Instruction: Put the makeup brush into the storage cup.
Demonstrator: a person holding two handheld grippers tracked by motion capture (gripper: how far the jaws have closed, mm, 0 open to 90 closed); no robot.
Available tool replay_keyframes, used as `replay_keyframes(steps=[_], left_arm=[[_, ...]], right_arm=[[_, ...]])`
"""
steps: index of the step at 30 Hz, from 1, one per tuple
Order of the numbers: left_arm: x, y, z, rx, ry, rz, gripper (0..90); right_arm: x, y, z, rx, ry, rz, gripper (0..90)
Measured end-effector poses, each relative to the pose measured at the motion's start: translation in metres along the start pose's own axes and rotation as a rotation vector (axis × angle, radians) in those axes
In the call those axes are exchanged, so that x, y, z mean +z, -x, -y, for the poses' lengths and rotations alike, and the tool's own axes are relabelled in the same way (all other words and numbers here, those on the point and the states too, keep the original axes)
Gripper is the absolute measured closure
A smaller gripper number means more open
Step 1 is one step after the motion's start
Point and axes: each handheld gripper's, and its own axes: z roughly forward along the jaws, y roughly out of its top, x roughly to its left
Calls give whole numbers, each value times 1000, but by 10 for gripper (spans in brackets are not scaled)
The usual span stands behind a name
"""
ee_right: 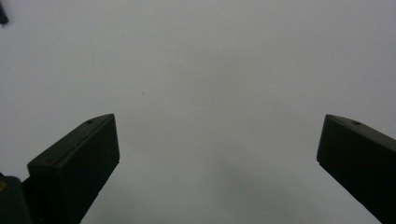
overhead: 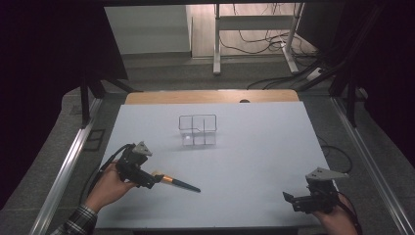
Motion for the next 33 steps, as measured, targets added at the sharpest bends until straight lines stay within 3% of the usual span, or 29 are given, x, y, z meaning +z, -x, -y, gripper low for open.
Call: replay_keyframes(steps=[26,33], left_arm=[[22,10,-31,68,-47,32,0],[30,8,-32,72,-64,36,1]], right_arm=[[1,0,0,0,-10,-6,0],[1,0,1,1,-12,-8,0]])
